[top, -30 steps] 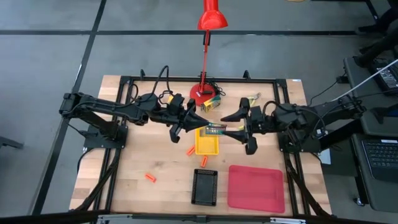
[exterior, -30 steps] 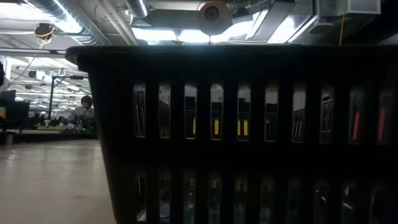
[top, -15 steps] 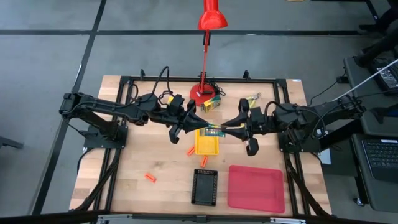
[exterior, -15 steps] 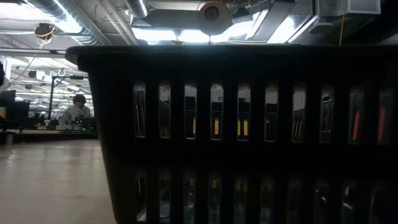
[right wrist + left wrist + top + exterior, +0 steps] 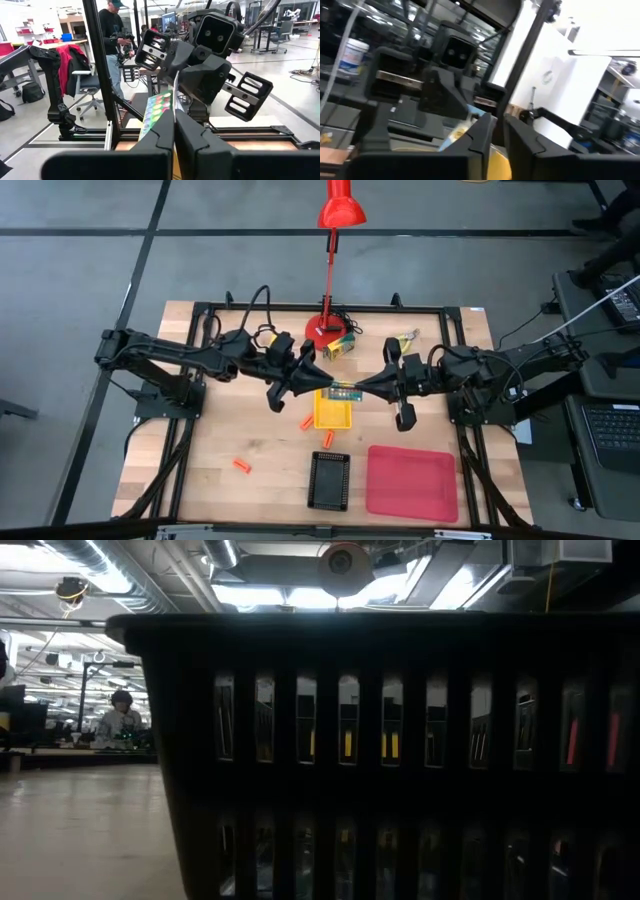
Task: Pick & Place School Supplies
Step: Put the yellow crayon box into the pink bin
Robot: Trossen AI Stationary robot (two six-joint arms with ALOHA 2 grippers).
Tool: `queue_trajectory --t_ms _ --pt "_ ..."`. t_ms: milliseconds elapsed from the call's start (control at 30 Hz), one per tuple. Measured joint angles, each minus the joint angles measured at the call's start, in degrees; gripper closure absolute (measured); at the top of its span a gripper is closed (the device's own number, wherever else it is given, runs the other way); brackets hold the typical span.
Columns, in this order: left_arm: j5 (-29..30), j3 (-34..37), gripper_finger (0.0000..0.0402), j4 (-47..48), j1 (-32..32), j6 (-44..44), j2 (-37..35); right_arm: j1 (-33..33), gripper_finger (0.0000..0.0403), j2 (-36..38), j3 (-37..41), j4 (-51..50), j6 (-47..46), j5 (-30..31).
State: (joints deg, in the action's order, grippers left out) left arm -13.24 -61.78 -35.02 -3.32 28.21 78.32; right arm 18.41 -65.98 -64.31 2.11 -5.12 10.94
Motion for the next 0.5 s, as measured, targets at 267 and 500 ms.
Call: queue_trajectory --t_ms 267,500 --pt "-2.40 0.00 0.0247 1.80 0.09 -2.40 -4.51 0.21 0.0401 0.02 0.00 -1.96 -1.12 4.10" --pt "10.77 0.00 0.0223 15.96 -2.56 -13.82 -13.74 6.72 0.0402 0.02 0.19 -16.05 -19.51 14.59"
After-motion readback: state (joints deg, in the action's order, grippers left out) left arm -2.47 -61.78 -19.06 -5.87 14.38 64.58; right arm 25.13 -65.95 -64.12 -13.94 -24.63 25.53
